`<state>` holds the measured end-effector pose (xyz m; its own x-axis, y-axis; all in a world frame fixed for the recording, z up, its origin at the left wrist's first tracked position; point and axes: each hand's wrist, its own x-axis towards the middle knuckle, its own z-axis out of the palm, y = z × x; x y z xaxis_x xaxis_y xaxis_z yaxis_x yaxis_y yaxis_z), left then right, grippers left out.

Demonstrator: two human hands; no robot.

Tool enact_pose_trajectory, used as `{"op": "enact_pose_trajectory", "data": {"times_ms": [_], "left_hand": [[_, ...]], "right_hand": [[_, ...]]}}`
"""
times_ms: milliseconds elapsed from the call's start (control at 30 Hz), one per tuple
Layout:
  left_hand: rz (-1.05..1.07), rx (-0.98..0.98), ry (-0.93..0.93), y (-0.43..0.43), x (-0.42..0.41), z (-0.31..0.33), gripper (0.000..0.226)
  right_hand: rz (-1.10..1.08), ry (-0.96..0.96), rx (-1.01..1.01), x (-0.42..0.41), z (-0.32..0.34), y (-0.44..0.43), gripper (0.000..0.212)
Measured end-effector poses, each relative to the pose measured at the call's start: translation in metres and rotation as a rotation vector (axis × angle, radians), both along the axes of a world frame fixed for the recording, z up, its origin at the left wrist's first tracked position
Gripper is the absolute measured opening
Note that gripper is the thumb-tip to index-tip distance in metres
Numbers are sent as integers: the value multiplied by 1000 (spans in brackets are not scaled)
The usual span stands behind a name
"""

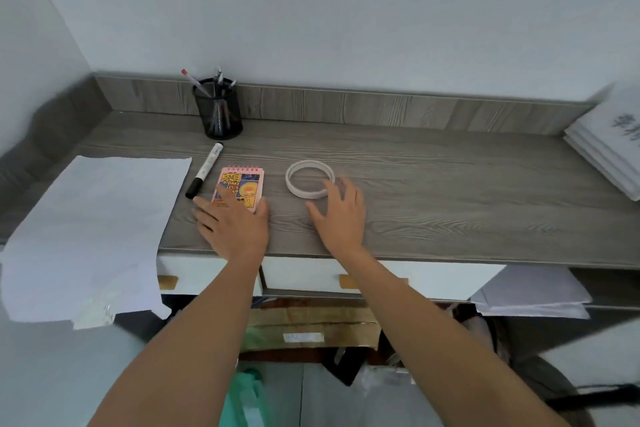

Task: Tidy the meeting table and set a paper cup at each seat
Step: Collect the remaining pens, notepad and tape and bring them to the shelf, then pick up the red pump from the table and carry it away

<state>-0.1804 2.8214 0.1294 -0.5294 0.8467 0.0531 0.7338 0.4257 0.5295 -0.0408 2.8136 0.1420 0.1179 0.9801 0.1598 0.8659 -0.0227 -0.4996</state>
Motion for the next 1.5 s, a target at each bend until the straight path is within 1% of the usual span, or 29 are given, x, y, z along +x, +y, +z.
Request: {"op": "enact_pose_trajectory", "data": {"times_ms": [33,100,133,200,233,367,433,467,567,633,700,733,767,800,833,867,900,967,1100,1200,1267,1300,1400,1500], "left_hand": [[-2,10,-18,0,0,0,79],[1,36,-45,-2,0,1,76],[5,54,-54,-3,0,1,75],[8,110,-81,-5,1,3,72],[9,142,-91,-7,2,4,70],[-34,289,-75,-20,0,3,62],[-111,358,-57,-33,5,-6,61],[-141,379,-73,-44,10,-13,61],[-221,376,-171,-98,40,-47,58],[-321,267,-250,-151,63,-72,56],[-469,32,-330,-209,80,-99,53],[-581,-112,-374,-238,86,-110,47],[-710,-250,-410,-266,89,-118,36],[-854,-390,-412,-290,90,-125,21],[-1000,-507,-369,-311,90,-129,13],[-1124,-555,-288,-327,91,-131,21],[-1202,-578,-213,-339,90,-134,27],[-1255,-593,-157,-355,90,-132,31],[-1216,-541,-219,-387,100,-127,32],[-1184,-516,-292,-427,113,-120,25],[-1187,-510,-292,-461,121,-121,20],[-1205,-514,-281,-482,125,-124,22],[-1341,-597,-224,-560,135,-136,23],[-1601,-686,-146,-641,152,-145,23]], "right_hand": [[-7,-23,-33,1,-3,-12,54],[-9,-180,15,7,-14,-45,51],[6,-233,-1,10,-23,-66,50],[29,-330,-72,24,-49,-109,51],[16,-348,-128,34,-63,-130,52],[-264,-226,-368,71,-100,-217,54],[-357,-157,-364,82,-106,-257,57],[-403,-115,-348,85,-108,-276,57],[-528,26,-419,90,-114,-330,59],[-627,97,-434,88,-116,-363,56],[-700,197,-482,84,-118,-394,54],[-730,243,-511,83,-119,-409,53],[-765,278,-531,83,-119,-424,52],[-798,304,-539,83,-118,-438,52],[-824,320,-535,83,-118,-451,51],[-849,328,-522,83,-118,-464,51],[-874,331,-509,83,-119,-475,50],[-928,327,-475,85,-120,-497,45],[-985,305,-436,87,-122,-550,40],[-982,282,-442,84,-130,-607,39],[-1009,282,-463,80,-134,-654,40],[-1033,287,-465,77,-135,-681,41],[-1157,330,-444,65,-138,-764,41],[-1392,373,-354,50,-136,-847,41]]}}
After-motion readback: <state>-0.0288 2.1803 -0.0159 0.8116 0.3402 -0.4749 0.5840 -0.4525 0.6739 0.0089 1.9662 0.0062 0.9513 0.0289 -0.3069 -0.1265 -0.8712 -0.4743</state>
